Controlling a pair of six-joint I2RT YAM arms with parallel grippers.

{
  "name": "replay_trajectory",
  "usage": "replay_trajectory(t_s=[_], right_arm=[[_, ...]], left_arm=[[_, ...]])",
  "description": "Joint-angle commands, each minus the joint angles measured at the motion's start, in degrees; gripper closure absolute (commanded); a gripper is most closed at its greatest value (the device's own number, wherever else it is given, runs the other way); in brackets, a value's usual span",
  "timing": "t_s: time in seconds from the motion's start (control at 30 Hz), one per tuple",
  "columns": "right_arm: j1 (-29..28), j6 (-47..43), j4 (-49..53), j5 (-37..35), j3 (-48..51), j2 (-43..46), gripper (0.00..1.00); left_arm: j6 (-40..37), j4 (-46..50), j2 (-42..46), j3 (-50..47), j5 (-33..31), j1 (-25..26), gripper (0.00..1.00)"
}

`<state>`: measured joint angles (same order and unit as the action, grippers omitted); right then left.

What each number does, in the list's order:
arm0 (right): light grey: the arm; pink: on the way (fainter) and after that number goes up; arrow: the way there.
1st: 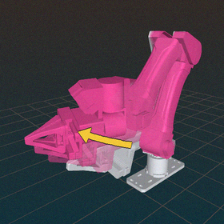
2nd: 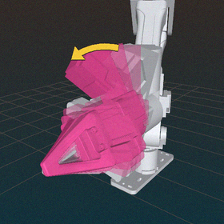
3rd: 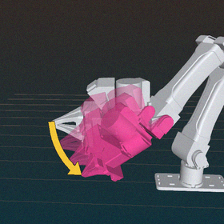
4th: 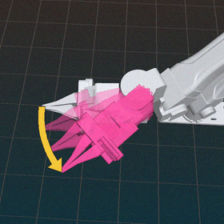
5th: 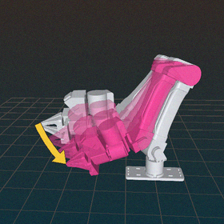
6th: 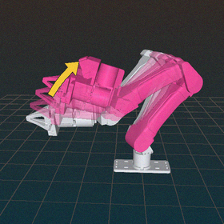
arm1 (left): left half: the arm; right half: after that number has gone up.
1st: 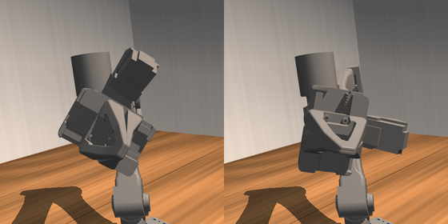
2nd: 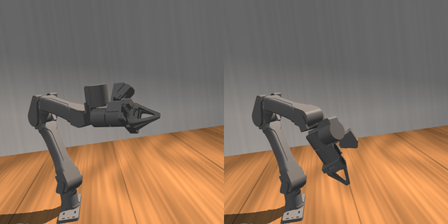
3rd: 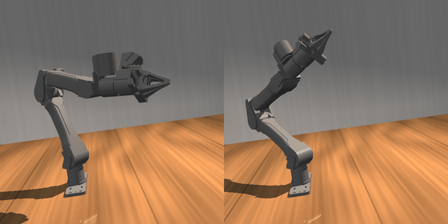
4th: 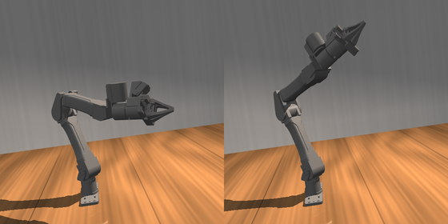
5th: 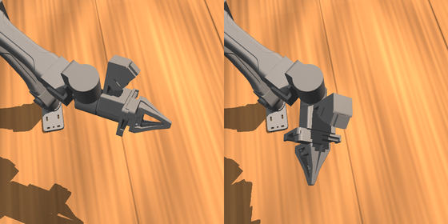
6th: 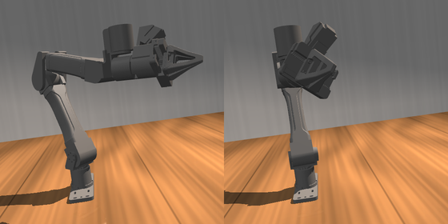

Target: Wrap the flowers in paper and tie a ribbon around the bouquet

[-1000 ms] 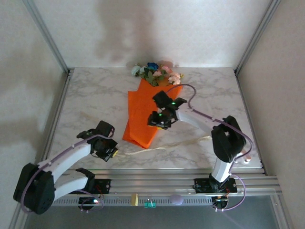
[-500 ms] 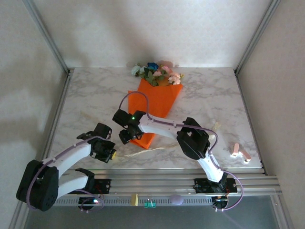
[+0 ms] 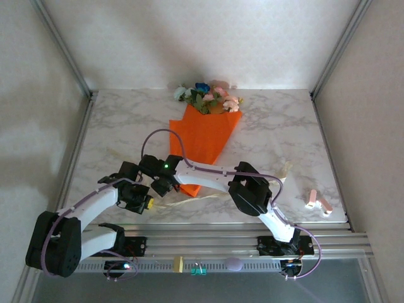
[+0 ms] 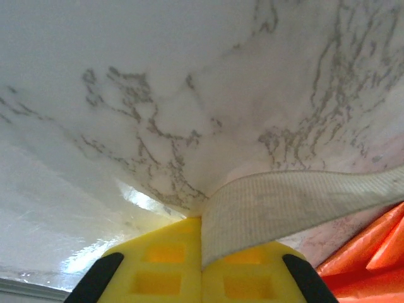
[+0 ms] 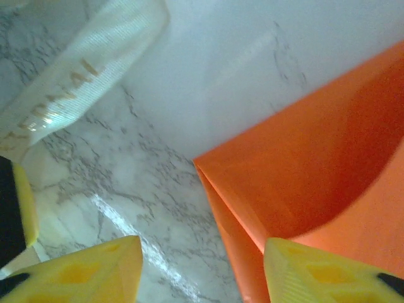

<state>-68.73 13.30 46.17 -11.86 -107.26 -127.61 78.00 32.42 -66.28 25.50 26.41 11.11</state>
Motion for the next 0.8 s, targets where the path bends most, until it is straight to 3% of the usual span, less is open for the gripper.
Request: replay_trajectory(t_s=[0.0,0.2,0.5,0.77], right_arm=[[0.26,-1.83,2.21,-0.86,-4.0,-4.2,0.5],[0.45,-1.52,4.89,-1.3,-9.23,-8.99,0.57],[0.52,-2.76,5.55,-8.65,-9.21,-11.0,0.58],[1.04,-4.69,5.12,-6.88,-8.49,-11.9,0.78]], left_arm=[[-1.53,-11.61,-3.57,-1.37,-8.26,-1.83,0.96],[-2.63,-11.9,-4.77,-1.58,-7.3,-3.09,0.97],[-2.94,-14.25,-7.34,-1.24,-5.55,-4.0,0.98],[-3.07,-14.29,-8.11,0.32,-5.68,-4.08,0.99]])
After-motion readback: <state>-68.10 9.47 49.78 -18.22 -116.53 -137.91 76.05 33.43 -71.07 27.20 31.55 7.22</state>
